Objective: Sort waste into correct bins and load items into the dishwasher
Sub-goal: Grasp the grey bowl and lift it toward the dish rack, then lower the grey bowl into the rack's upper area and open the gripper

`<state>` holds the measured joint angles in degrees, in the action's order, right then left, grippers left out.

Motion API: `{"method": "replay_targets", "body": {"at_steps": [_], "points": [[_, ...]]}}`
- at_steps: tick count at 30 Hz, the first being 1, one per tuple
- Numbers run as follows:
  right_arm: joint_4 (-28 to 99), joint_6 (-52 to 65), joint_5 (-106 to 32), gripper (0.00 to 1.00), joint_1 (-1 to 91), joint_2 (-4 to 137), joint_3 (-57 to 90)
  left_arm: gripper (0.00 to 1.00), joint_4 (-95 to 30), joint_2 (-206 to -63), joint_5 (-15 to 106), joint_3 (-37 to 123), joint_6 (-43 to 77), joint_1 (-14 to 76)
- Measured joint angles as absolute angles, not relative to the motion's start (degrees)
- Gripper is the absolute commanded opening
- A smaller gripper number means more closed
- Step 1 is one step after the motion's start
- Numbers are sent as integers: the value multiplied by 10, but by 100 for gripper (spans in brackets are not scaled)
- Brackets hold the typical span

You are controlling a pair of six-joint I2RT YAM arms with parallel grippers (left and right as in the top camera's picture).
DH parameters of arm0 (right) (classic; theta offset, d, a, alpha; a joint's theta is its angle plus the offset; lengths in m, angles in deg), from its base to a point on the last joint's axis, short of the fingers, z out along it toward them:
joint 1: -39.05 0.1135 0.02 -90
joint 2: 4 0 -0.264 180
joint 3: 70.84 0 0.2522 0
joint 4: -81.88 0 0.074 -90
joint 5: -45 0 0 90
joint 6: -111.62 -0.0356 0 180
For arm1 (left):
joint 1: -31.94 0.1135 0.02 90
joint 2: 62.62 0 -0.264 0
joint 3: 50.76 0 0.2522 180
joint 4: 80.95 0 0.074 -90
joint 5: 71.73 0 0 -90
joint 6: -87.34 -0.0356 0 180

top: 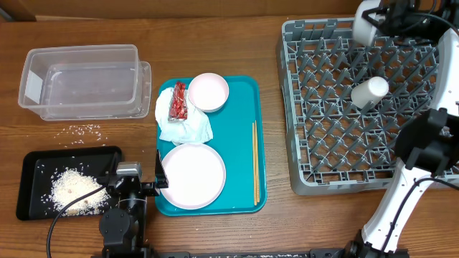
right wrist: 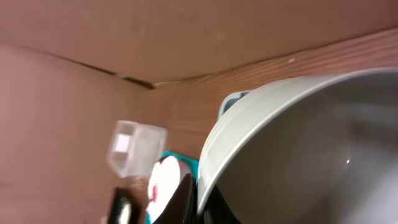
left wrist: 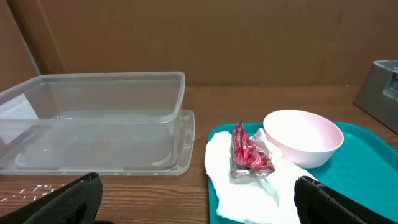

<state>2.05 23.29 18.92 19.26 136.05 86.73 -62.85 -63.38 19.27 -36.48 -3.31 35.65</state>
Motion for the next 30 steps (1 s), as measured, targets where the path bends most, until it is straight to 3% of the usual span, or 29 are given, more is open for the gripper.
{"method": "replay_targets", "body": {"at_steps": [10, 20, 30], "points": [[12, 231, 261, 4, 197, 1399, 867, 100, -629, -634, 193, -365, -33, 356], [40, 197, 238, 6, 196, 1413, 825, 100, -629, -634, 193, -365, -33, 356], [3, 137, 198, 18, 149, 1412, 835, 100, -629, -634, 193, -365, -33, 356]]}}
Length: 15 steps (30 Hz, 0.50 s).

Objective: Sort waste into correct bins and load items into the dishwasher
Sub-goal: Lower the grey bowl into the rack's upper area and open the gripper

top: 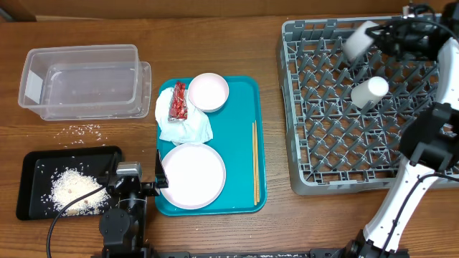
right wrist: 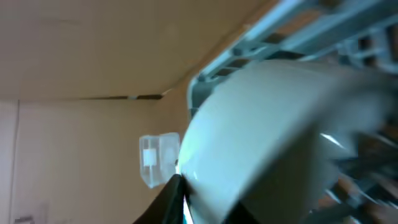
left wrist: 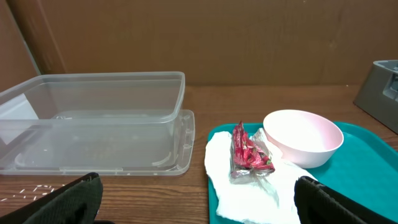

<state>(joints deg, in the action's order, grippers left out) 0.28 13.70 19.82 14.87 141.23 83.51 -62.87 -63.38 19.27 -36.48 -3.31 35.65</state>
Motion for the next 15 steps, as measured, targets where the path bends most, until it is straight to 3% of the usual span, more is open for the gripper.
{"method": "replay_targets", "body": {"at_steps": [15], "points": [[-72, 69, -113, 41, 125, 1288, 854, 100, -629, -634, 193, -365, -33, 356]]}}
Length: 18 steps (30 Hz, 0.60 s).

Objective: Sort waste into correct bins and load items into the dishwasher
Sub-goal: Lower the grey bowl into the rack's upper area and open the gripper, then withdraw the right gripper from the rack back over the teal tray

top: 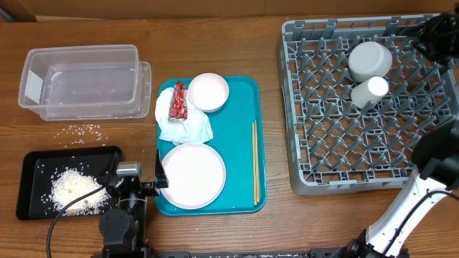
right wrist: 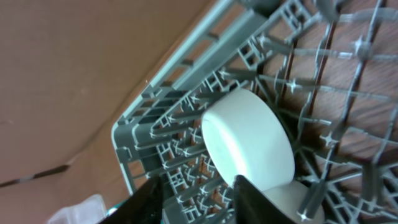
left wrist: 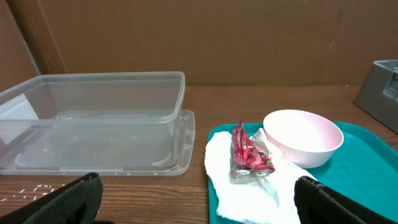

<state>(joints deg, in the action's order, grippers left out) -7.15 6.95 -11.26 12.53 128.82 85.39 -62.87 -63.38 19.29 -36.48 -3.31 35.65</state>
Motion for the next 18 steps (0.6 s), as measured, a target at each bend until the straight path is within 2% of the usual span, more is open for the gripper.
{"method": "replay_targets", "body": {"at_steps": [3, 7, 10, 15, 17, 18], "points": [[-70, 81, -143, 41, 153, 1275, 854, 100, -629, -634, 193, -365, -33, 356], [-66, 88, -205, 32, 208, 1276, 842, 100, -629, -634, 193, -365, -33, 356], [-56, 92, -268, 31, 251, 1280, 824, 100, -629, -634, 193, -365, -33, 356], [-25, 65, -362, 18, 293, 1296, 779, 100, -629, -634, 193, -365, -33, 356], [-15, 51, -382, 5, 291, 1303, 758, 100, -629, -634, 193, -365, -33, 356], [-14, 44, -389, 4, 288, 1306, 752, 100, -629, -634, 193, -365, -33, 356]]}}
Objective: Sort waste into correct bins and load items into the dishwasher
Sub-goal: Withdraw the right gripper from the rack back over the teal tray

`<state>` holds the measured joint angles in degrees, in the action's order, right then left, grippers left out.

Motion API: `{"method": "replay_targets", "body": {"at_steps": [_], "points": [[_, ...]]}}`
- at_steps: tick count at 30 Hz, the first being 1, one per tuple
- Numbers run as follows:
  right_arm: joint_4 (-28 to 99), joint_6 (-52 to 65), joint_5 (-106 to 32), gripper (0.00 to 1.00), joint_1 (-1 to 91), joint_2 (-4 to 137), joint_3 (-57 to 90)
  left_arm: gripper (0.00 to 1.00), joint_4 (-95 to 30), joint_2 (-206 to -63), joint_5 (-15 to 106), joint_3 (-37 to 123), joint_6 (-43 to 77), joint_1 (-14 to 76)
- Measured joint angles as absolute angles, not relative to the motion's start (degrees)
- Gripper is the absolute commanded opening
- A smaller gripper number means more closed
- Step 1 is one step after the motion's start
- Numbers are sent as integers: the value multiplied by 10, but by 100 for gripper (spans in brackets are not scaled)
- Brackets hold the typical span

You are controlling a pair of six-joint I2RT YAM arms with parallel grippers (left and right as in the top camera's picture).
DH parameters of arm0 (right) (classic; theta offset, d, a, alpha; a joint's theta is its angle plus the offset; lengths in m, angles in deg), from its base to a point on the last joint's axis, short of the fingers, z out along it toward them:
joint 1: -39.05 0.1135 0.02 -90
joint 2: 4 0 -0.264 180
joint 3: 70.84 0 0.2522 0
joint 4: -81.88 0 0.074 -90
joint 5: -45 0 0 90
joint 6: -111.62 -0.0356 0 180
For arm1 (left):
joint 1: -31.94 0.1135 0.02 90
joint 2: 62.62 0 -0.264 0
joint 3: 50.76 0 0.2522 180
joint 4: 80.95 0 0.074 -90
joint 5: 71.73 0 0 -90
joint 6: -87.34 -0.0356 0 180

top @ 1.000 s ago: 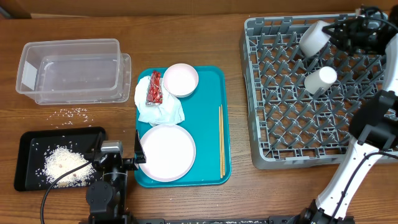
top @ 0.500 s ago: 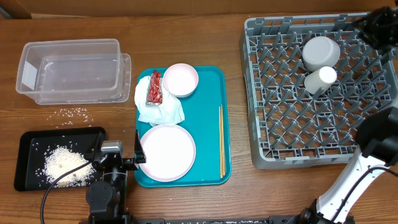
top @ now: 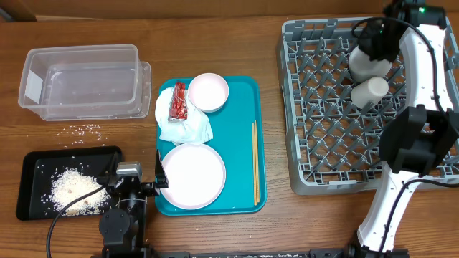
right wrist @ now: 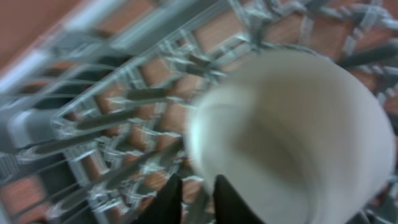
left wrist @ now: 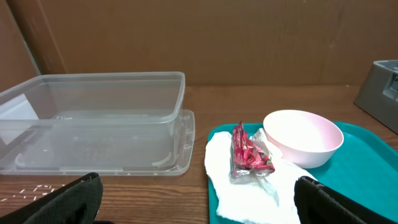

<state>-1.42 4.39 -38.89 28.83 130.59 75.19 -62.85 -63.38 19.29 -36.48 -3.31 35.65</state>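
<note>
A white bowl [top: 366, 66] lies upside down in the grey dish rack [top: 323, 143], just behind a white cup [top: 368, 91]. My right gripper [top: 377, 47] hangs right over that bowl. In the blurred right wrist view the bowl [right wrist: 292, 137] fills the frame and the fingers [right wrist: 169, 199] stand a little apart with only rack tines between them. My left gripper [left wrist: 199, 208] rests wide open and empty near the teal tray [top: 240, 93]. The tray carries a pink bowl [top: 208, 91], a white plate [top: 192, 175], chopsticks [top: 254, 163] and a red wrapper [top: 178, 102] on a napkin [top: 185, 125].
A clear plastic bin [top: 80, 80] stands at the back left. A black tray [top: 36, 161] holding rice sits at the front left, with loose grains [top: 84, 130] on the wood between them. My right arm's base [top: 419, 147] stands over the rack's right side.
My right gripper was wide open at the rack's far right corner, off the bowl. Now it is further left, over the bowl, with its fingers closer together. The bowl and left arm stayed put.
My right gripper first held the white bowl by its rim above the rack's back edge, and then still held it over the rack. After that the bowl lay in the rack behind the cup, with the gripper open to its right. Now the gripper is over it.
</note>
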Motion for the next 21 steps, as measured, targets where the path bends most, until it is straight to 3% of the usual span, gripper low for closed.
{"method": "replay_targets", "body": {"at_steps": [14, 21], "points": [[-100, 21, -436, 4, 217, 1315, 774, 100, -629, -634, 193, -365, -33, 356], [-113, 70, -312, 5, 261, 1260, 791, 100, -629, -634, 193, -365, -33, 356]]}}
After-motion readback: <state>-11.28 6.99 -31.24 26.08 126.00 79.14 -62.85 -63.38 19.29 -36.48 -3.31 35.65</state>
